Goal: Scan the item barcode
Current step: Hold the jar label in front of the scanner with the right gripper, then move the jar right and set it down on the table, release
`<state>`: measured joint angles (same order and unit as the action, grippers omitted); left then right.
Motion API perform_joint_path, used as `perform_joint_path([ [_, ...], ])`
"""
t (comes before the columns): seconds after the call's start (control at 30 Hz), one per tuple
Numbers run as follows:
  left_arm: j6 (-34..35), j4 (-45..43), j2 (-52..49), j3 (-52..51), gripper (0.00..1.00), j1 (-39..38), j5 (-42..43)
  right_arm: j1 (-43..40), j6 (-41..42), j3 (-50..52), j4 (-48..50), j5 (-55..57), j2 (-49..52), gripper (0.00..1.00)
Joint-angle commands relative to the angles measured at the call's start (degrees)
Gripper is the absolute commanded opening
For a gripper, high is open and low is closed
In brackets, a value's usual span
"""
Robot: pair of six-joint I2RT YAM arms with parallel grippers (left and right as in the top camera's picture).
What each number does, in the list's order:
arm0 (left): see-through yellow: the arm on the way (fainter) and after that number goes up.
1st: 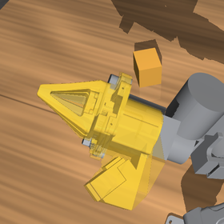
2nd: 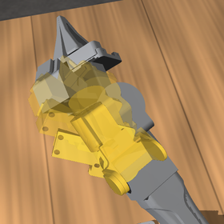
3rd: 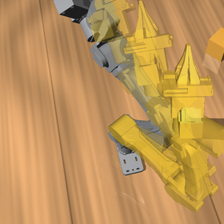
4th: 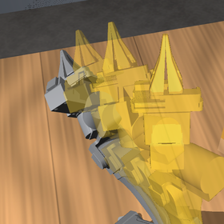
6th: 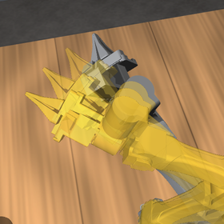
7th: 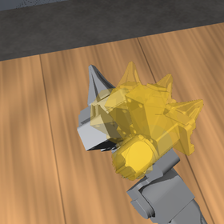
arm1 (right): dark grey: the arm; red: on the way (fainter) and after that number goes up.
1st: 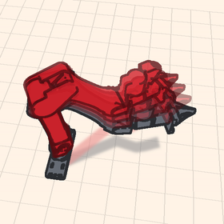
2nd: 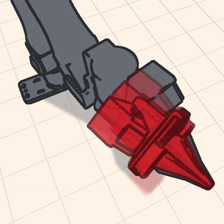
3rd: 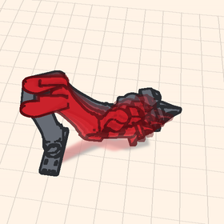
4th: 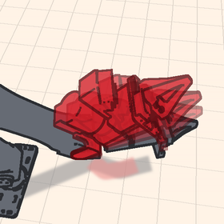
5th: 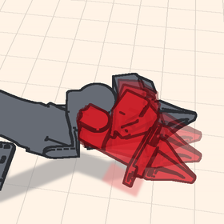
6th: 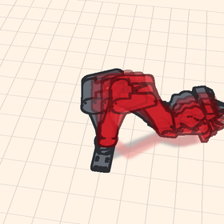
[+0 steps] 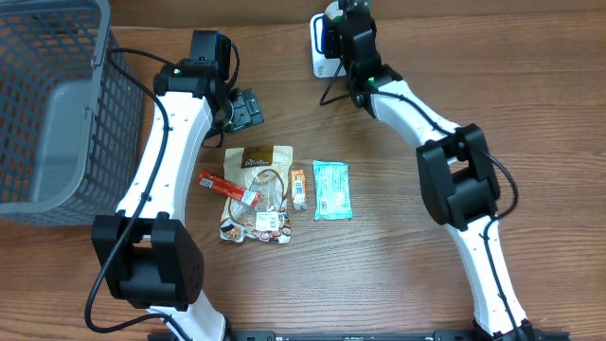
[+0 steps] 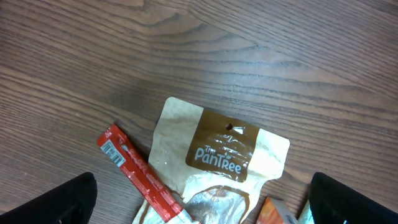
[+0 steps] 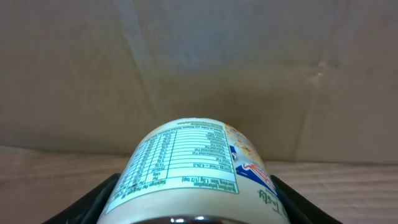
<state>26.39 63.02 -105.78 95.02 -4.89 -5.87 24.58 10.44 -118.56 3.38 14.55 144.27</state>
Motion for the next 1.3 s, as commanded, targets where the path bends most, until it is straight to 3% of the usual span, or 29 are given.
perform_joint_path([
  [0.0,-0.66,-0.02,0.9,0.7,1.0,0.0,-0.55,0.42,-0.44,-1.4,-4.46,0.87,-15.41,0.04],
  [0.37,-0.66,-0.02,0.9,0.7,1.0,0.0,-0.55,-5.11,11.19,-1.4,-54.34,0.85,-34.99,0.04],
  [0.53,-0.66,-0.02,0.9,0.7,1.0,0.0,-0.55,-11.41,15.3,-1.38,-75.69,-0.13,-35.58,0.04],
  [0.7,-0.66,-0.02,0.9,0.7,1.0,0.0,-0.55,-17.81,15.06,-1.29,-90.51,-2.19,-32.11,0.04],
  [0.83,-0.66,-0.02,0.9,0.7,0.99,0.0,-0.55,-21.16,14.84,2.21,-92.21,-6.34,-30.27,0.04],
  [1.27,-0.66,-0.02,0.9,0.7,1.0,0.0,-0.55,-23.98,14.84,26.32,-75.95,-7.15,-30.12,0.04],
])
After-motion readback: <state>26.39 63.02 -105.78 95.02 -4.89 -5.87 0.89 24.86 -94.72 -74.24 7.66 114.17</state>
